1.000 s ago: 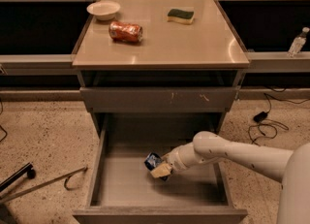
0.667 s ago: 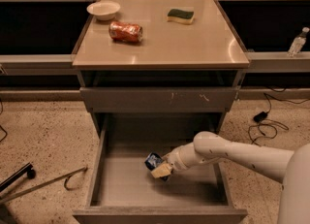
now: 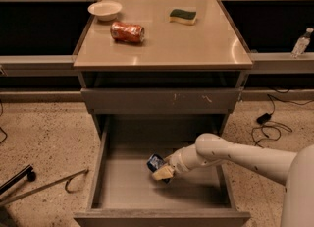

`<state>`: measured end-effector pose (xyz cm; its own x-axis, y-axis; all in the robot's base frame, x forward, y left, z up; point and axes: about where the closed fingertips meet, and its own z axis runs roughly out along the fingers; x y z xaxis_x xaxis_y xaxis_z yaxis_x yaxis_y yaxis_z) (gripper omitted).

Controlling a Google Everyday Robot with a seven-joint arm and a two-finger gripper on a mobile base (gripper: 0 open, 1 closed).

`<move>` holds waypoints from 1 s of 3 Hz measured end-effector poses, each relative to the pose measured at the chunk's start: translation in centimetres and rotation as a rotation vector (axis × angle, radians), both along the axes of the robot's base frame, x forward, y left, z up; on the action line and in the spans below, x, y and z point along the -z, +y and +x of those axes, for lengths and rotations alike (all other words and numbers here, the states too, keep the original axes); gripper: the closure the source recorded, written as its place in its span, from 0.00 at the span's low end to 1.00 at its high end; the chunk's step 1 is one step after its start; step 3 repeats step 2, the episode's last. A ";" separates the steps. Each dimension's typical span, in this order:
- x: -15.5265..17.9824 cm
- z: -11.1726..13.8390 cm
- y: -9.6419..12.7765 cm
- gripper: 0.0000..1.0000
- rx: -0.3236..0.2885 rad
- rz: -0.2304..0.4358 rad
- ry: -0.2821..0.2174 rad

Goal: Place pepsi can into middle drawer

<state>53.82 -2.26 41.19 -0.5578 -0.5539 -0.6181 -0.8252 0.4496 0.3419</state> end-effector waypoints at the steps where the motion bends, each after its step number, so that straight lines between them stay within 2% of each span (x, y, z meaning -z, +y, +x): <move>1: 0.0 0.0 0.0 0.00 0.000 0.000 0.000; 3: 0.0 0.0 0.0 0.00 0.000 0.000 0.000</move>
Offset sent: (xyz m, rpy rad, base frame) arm 0.0000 0.0000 0.0000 0.0000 0.0000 0.0000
